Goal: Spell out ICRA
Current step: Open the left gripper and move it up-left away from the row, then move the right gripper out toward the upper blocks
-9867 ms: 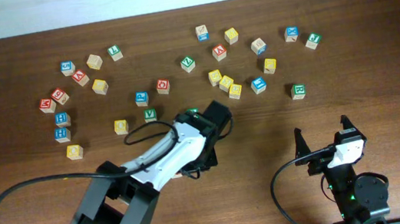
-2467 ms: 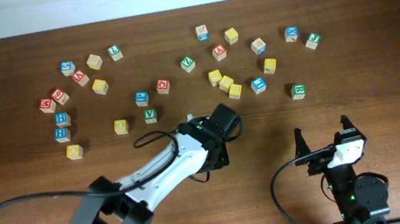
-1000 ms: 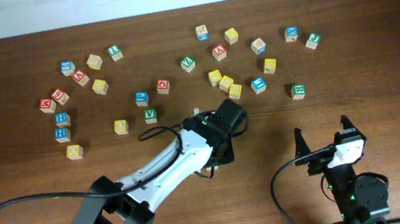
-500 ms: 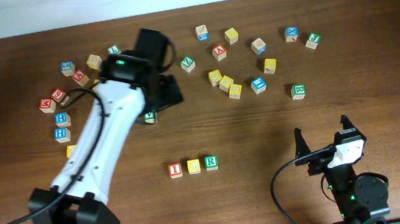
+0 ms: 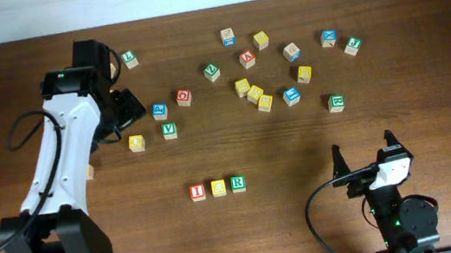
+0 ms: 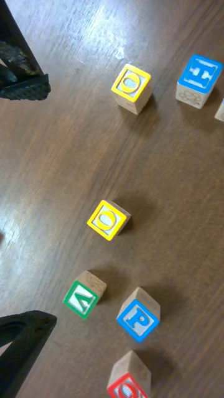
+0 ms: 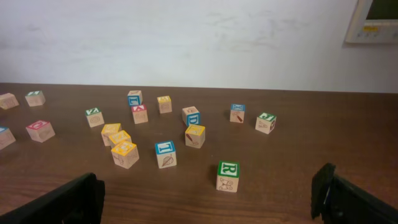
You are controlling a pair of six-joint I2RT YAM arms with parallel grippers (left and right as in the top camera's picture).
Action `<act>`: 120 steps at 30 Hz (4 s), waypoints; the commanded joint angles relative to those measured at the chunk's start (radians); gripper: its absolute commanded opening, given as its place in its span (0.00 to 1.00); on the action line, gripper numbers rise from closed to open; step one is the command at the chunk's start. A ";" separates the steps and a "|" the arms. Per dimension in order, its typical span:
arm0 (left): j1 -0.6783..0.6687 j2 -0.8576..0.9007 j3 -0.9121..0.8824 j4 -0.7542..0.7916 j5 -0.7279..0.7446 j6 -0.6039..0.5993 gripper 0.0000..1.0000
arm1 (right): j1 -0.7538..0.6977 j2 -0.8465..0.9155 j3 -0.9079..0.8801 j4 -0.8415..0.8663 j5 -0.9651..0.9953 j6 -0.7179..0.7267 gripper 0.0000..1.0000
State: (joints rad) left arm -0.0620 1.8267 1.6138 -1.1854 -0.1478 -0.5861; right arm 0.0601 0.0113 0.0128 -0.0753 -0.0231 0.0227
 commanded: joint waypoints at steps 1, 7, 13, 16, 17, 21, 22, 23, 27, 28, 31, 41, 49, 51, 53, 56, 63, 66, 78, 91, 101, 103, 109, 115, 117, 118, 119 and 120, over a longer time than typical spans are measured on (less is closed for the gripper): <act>0.006 0.014 -0.048 0.010 -0.011 0.012 0.99 | 0.005 -0.006 -0.007 -0.004 0.009 0.000 0.98; 0.006 0.014 -0.062 0.027 -0.007 0.012 0.99 | 0.005 -0.006 -0.007 -0.004 0.009 0.000 0.98; 0.005 0.014 -0.070 0.025 0.081 0.013 0.99 | 0.005 -0.006 -0.007 -0.004 0.009 0.000 0.98; -0.016 0.014 -0.110 0.069 0.164 0.013 0.99 | 0.005 -0.006 -0.007 -0.004 0.009 0.000 0.98; -0.031 0.014 -0.132 0.096 0.164 0.023 0.99 | 0.005 -0.006 -0.007 -0.004 0.009 0.000 0.98; -0.077 0.016 -0.187 0.147 0.164 0.074 0.99 | 0.005 -0.006 -0.007 -0.004 0.009 0.000 0.98; -0.088 0.016 -0.193 0.157 0.163 0.089 0.99 | 0.005 -0.006 -0.007 -0.004 0.009 0.000 0.98; -0.096 0.018 -0.194 0.160 0.164 0.088 0.99 | 0.005 -0.006 -0.007 -0.004 0.009 0.000 0.98; -0.119 0.018 -0.194 0.169 0.173 0.100 0.99 | 0.005 -0.006 -0.007 -0.004 0.009 0.000 0.98; -0.133 0.019 -0.194 0.191 0.226 0.146 0.99 | 0.005 -0.006 -0.007 -0.004 0.009 0.000 0.98; -0.183 0.020 -0.194 0.246 0.324 0.166 0.99 | 0.005 -0.006 -0.007 -0.004 0.009 0.000 0.98; -0.353 0.020 -0.194 0.354 0.188 0.164 0.99 | 0.005 -0.006 -0.007 -0.004 0.009 0.000 0.98; -0.101 -0.184 -0.179 0.222 0.166 0.161 0.99 | 0.005 -0.006 -0.007 -0.004 0.009 0.000 0.98; 0.020 -0.230 -0.179 0.158 0.167 0.138 0.99 | 0.005 -0.006 -0.007 -0.004 0.009 0.000 0.98; 0.139 -0.236 -0.180 0.073 0.170 0.138 0.99 | 0.005 -0.006 -0.007 -0.004 0.009 0.000 0.98; 0.217 -0.236 -0.180 -0.035 0.170 0.138 0.99 | 0.005 -0.006 -0.007 -0.004 0.009 0.000 0.98; 0.241 -0.236 -0.180 -0.073 0.169 0.139 0.99 | 0.005 -0.006 -0.007 -0.003 0.009 0.000 0.98; 0.241 -0.236 -0.180 -0.073 0.169 0.139 0.99 | 0.005 -0.006 -0.007 -0.003 0.009 0.000 0.98; 0.241 -0.236 -0.180 -0.073 0.169 0.139 0.99 | 0.005 -0.006 -0.007 -0.003 0.009 0.000 0.98; 0.241 -0.236 -0.180 -0.073 0.169 0.139 0.99 | 0.005 -0.006 -0.007 0.019 -0.209 0.671 0.98; 0.241 -0.236 -0.180 -0.073 0.169 0.139 0.99 | 0.005 -0.006 -0.007 0.068 -0.422 0.671 0.98; 0.241 -0.236 -0.180 -0.073 0.169 0.139 0.99 | 0.005 -0.006 -0.007 0.139 -0.497 0.671 0.98; 0.241 -0.236 -0.180 -0.073 0.169 0.139 0.99 | 0.005 -0.006 -0.007 0.430 -0.512 0.674 0.98; 0.241 -0.236 -0.180 -0.073 0.169 0.139 0.99 | 0.005 -0.006 -0.007 0.528 -0.438 0.674 0.98; 0.241 -0.236 -0.180 -0.073 0.169 0.139 0.99 | 0.005 -0.006 -0.007 0.525 -0.457 0.674 0.99; 0.241 -0.236 -0.180 -0.073 0.169 0.139 0.99 | 0.005 -0.006 -0.007 0.525 -0.520 0.674 0.99; 0.241 -0.236 -0.180 -0.073 0.169 0.139 0.99 | 0.005 -0.006 -0.007 0.525 -0.534 0.674 0.98; 0.241 -0.236 -0.180 -0.072 0.169 0.139 0.99 | 0.005 -0.006 -0.007 0.525 -0.551 0.674 0.98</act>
State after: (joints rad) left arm 0.1738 1.5948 1.4330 -1.2572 0.0223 -0.4381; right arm 0.0601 0.0116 0.0105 0.4488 -0.5041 0.6994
